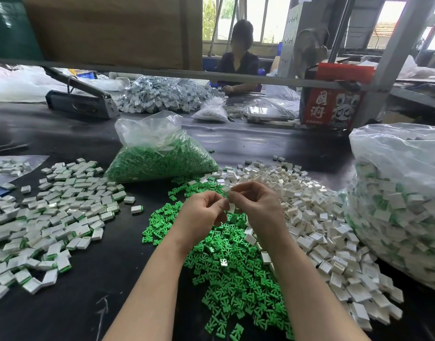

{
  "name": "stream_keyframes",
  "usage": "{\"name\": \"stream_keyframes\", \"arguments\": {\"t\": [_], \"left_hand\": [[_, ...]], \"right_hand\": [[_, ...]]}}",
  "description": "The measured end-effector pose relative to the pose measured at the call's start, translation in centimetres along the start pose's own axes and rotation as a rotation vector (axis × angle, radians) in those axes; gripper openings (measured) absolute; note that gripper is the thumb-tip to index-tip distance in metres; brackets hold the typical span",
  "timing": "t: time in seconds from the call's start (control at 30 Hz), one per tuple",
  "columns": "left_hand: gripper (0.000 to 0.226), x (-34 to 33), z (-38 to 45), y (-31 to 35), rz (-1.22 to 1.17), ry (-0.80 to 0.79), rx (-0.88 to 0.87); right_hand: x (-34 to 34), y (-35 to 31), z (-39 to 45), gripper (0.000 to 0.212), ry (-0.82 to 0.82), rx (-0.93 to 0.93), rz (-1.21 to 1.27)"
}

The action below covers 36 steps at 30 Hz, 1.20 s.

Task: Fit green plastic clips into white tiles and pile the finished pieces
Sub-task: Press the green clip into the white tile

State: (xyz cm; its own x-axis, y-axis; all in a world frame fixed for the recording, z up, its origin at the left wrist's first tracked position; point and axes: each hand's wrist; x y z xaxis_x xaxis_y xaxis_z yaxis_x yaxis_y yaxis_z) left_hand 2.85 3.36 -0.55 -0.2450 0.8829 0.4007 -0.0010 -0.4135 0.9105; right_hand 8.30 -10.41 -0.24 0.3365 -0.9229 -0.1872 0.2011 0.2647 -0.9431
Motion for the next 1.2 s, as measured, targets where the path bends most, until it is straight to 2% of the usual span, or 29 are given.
{"name": "stream_keyframes", "arguments": {"t": [0.1, 0.3, 0.47, 0.63, 0.83, 1.07, 1.2], "left_hand": [[0.022, 0.0, -0.1, 0.1, -0.052, -0.011, 0.007], [0.026, -0.6, 0.0, 0.3, -0.106, 0.005, 0.017], [0.027, -0.5, -0.1, 0.6, -0.116, -0.044, 0.018], [0.028, -0.5, -0.1, 0.3, -0.054, -0.028, -0.003], [0.030, -0.4, -0.1, 0.0, -0.099, -0.065, -0.030], [0.040, -0.5, -0.3, -0.5, -0.110, -0.156, -0.042], [0.027, -1.0, -0.2, -0.5, -0.172, -0.140, -0.059]], "right_hand": [[0.0, 0.2, 0.1, 0.016, -0.051, 0.003, -0.128], [-0.6, 0.6, 0.2, 0.026, -0.127, 0.141, -0.666], [-0.3, 0.2, 0.1, 0.029, -0.153, 0.227, -0.776], [0.1, 0.2, 0.2, 0.035, -0.168, 0.151, -0.668], [-0.1, 0.0, 0.1, 0.043, -0.155, -0.002, -0.305], [-0.4, 0.5, 0.1, 0.041, -0.154, 0.009, -0.274], [-0.4, 0.6, 0.1, 0.043, -0.126, 0.022, -0.228]]}}
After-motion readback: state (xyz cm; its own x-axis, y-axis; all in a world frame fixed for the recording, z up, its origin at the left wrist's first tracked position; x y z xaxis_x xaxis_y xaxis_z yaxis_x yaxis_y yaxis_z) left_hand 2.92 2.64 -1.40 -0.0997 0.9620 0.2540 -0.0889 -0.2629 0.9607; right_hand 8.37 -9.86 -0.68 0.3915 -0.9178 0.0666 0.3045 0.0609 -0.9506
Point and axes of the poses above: each hand's wrist, its own z-axis towards the middle knuckle, its own x-axis out of the back of the hand, y = z × x, and after that the axes turned 11 degrees about z, right-handed
